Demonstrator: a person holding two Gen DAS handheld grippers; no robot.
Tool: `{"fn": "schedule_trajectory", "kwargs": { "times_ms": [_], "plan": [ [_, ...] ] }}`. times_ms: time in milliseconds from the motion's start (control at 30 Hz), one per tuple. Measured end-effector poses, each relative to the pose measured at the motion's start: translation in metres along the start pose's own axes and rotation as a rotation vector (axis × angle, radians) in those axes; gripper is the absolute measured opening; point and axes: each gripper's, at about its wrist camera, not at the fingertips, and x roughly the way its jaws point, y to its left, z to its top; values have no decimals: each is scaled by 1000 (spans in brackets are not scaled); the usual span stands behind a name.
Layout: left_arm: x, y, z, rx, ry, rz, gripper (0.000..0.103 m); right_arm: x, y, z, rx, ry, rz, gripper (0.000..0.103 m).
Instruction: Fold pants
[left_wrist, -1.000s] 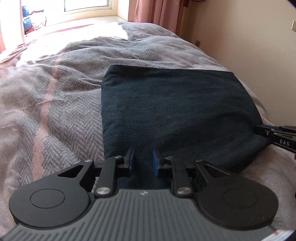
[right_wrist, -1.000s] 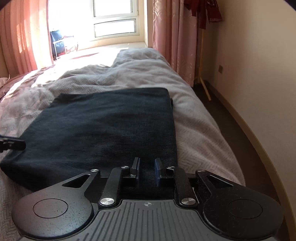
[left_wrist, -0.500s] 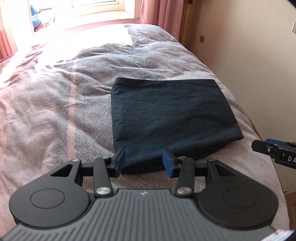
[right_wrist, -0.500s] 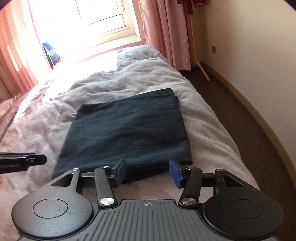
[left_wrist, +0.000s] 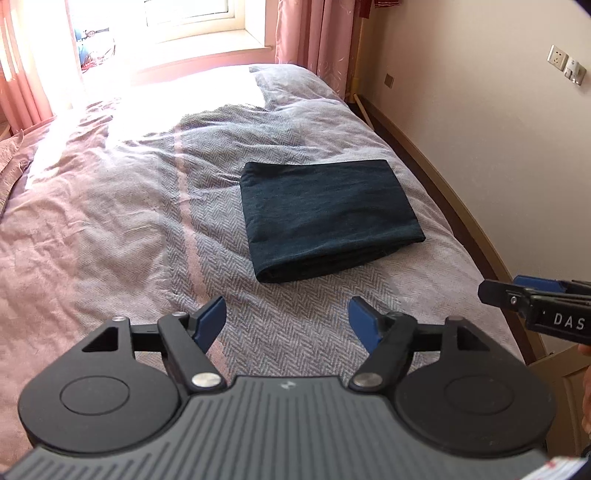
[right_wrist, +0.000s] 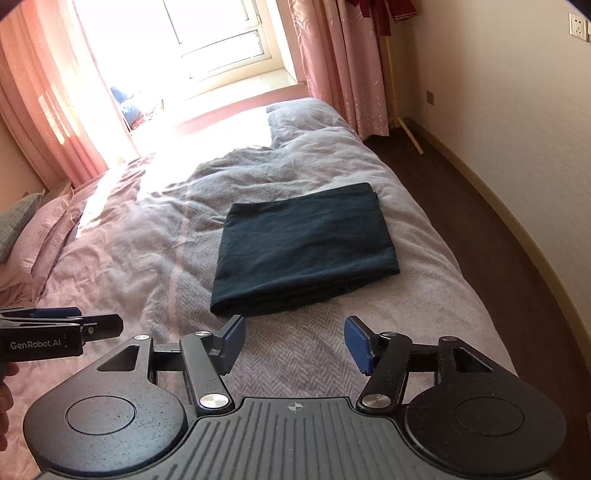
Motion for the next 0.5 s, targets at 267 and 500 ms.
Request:
{"fn": "schedule_trajectory", "kwargs": {
  "times_ms": [267,500],
  "plan": [
    [-58,14,-25,16,-36,-4,86,-49,24,-26,16,23,-18,57],
    [-92,24,-41,50,-72,31,92,-77,46,-46,-14,10,-23,57]
  ]
}}
